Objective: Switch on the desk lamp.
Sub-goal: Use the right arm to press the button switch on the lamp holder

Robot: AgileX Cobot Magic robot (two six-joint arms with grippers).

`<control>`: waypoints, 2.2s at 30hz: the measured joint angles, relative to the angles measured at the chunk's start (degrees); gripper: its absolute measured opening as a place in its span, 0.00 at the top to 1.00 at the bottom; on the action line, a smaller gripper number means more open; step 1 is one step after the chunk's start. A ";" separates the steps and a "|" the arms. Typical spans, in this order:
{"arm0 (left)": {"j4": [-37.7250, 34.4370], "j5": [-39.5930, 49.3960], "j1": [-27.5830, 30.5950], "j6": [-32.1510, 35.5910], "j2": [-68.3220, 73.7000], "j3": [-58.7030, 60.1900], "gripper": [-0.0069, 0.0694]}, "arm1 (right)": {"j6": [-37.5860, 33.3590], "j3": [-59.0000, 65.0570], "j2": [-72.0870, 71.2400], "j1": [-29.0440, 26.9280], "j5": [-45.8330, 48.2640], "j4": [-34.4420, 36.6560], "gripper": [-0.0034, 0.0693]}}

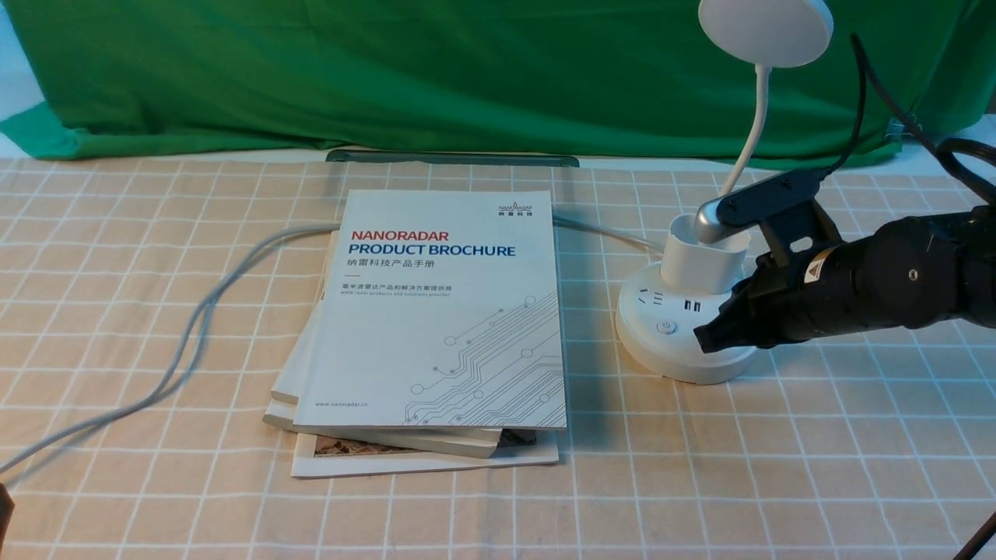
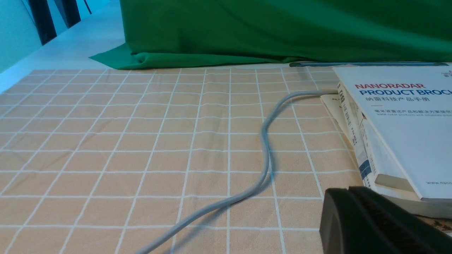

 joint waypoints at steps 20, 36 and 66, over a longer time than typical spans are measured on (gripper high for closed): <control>0.00 0.00 0.00 0.00 0.00 0.00 0.88 | 0.07 0.00 2.33 1.22 -0.95 0.17 0.91; 0.00 0.00 0.00 0.00 0.00 0.00 0.88 | 0.17 0.00 2.33 0.06 -1.55 0.17 0.91; 0.00 0.00 0.00 0.00 0.00 0.00 0.88 | 0.24 -0.90 6.05 2.81 -5.62 0.06 0.92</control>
